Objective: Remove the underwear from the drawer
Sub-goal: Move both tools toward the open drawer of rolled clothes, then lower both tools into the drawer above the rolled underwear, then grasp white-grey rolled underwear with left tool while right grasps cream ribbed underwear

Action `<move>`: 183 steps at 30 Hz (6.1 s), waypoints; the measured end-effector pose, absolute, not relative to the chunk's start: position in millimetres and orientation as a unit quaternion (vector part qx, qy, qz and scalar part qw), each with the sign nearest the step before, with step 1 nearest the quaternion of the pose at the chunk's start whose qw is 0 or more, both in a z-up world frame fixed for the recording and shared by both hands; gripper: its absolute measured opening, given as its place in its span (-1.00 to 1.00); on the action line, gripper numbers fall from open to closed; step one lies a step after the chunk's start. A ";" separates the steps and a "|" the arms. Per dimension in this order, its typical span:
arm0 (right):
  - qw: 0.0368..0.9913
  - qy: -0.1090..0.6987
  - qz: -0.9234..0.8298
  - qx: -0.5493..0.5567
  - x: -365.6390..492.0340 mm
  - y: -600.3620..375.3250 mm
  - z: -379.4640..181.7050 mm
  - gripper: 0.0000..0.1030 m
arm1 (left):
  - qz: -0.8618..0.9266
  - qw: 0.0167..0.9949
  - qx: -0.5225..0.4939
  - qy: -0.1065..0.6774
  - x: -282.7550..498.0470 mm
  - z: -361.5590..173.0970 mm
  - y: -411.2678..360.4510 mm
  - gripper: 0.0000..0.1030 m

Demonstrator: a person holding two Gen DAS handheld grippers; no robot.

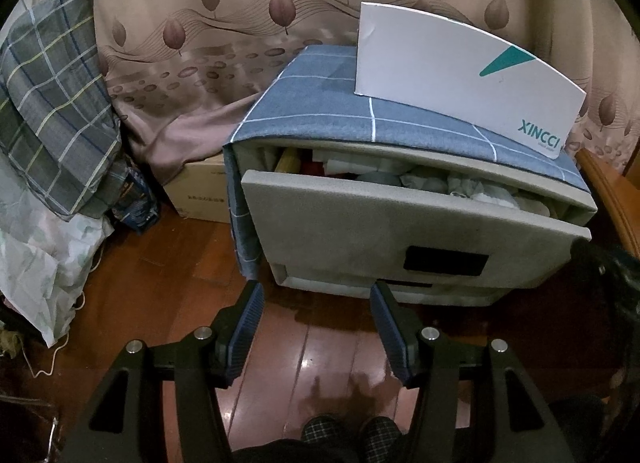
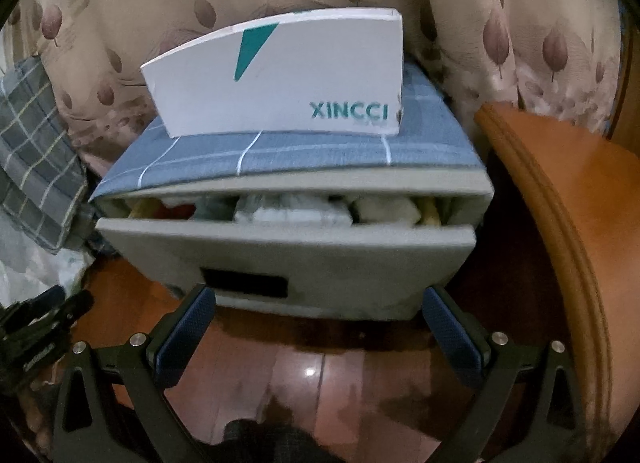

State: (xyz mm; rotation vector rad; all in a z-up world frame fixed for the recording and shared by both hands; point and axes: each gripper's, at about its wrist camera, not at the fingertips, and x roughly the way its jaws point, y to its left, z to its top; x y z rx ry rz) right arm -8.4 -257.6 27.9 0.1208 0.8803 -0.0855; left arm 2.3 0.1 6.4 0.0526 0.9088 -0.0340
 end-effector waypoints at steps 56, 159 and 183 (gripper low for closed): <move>0.849 0.522 -0.047 0.065 103.7 -263.2 -34.7 0.98 | -0.105 0.858 0.026 0.503 157.0 -51.7 -30.7 0.13; 0.761 0.645 -0.048 0.047 63.8 -308.7 -92.1 0.10 | -0.163 0.817 0.174 0.526 95.8 -32.9 -17.8 0.13; 0.780 0.611 -0.034 0.129 27.1 -301.7 -68.3 0.13 | -0.247 0.711 0.277 0.597 131.1 -77.9 -95.8 0.41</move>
